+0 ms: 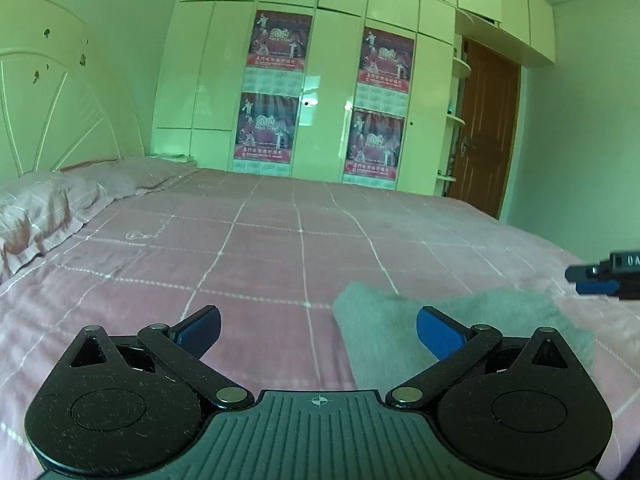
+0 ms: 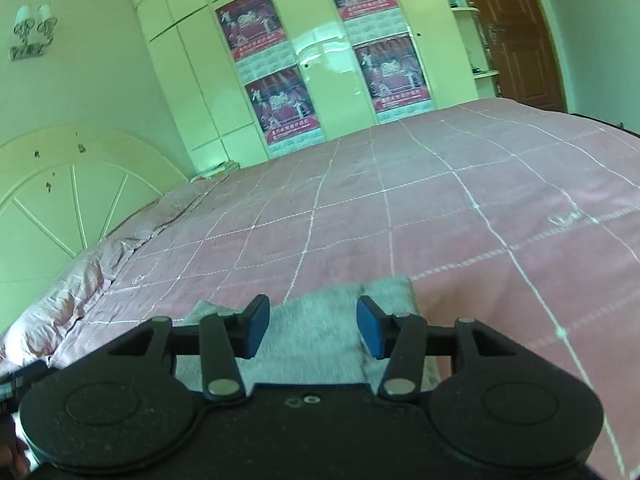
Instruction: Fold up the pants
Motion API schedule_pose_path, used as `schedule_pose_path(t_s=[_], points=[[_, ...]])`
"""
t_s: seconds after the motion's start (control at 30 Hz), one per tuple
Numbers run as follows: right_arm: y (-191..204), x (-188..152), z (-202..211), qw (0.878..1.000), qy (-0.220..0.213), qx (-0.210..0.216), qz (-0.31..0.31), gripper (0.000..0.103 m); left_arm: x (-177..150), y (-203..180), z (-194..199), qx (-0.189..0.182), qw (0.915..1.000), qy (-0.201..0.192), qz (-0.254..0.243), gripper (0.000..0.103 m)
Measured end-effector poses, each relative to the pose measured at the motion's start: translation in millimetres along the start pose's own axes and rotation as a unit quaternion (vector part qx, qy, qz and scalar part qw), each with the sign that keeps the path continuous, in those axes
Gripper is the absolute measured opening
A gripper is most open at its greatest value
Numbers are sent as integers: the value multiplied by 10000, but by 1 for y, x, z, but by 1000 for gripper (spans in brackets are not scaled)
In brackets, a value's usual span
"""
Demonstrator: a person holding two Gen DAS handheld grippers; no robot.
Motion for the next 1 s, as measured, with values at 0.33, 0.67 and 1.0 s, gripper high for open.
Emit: schedule_pose_path(t_s=[0.33,0.67,1.0], points=[[-10,14,-107,9868,1273,-944,332,31,3,-18,-175,77,9792,2027,-85,103],[-62,-9,-15,9969,593,-314,-408,62,-11,15,-119,-27,9830,1812,283,103],[-136,-52,-12,9516,1005,1310,-2592,91,-41,32,-105,-1635,9528,2115,1436,103]])
Point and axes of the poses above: each gripper's, at about its wrist camera, not at the fingertips, and z roughly against the way its jaws point, y to its left, x to its top, the point moved 3 cm from there along -z, roughly the way its jaws point, and after that the axes turned 11 degrees about y, right-handed, at the moved point
